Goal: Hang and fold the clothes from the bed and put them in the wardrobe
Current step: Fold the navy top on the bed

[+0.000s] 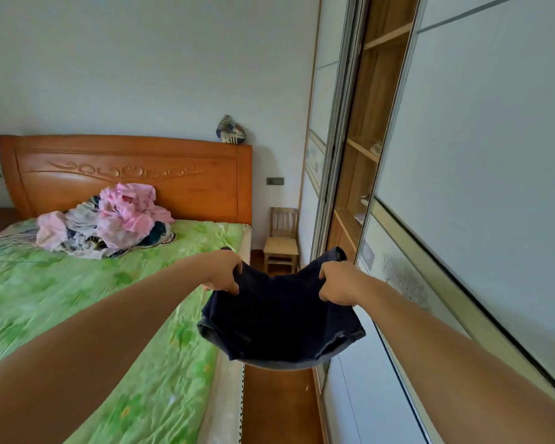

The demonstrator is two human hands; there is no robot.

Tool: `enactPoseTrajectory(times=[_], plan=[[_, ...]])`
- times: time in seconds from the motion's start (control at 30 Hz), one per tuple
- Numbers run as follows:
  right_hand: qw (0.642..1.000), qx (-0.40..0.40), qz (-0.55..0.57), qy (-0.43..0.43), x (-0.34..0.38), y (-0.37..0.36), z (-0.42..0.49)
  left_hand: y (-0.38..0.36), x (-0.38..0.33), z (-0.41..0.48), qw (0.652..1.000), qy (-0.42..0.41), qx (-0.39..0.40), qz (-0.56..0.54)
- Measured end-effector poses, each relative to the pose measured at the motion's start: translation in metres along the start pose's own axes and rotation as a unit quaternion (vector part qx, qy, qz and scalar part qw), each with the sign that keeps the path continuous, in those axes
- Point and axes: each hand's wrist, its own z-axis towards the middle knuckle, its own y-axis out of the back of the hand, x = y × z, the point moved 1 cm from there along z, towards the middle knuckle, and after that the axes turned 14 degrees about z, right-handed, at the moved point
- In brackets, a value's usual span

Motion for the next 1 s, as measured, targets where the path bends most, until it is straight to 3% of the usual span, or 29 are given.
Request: enactPoseTrajectory(times=[0.37,0.77,1.0], plan=[[0.999,-0.014,0.016,0.035,0.047,0.096,0.197,0.087,0.074,0.166,1.0,0.021,-0.018,-0.014],[0.997,0.032,0.032,0.067,0.102,0.2,0.368,0.195,0.138,0.312,0.996,0.053,-0.066,-0.018],[0.998,-0.013,0.019,0.066,0.121,0.289,0.449,0.28,0.152,0.405,0.988,0.023,-0.132,-0.078]])
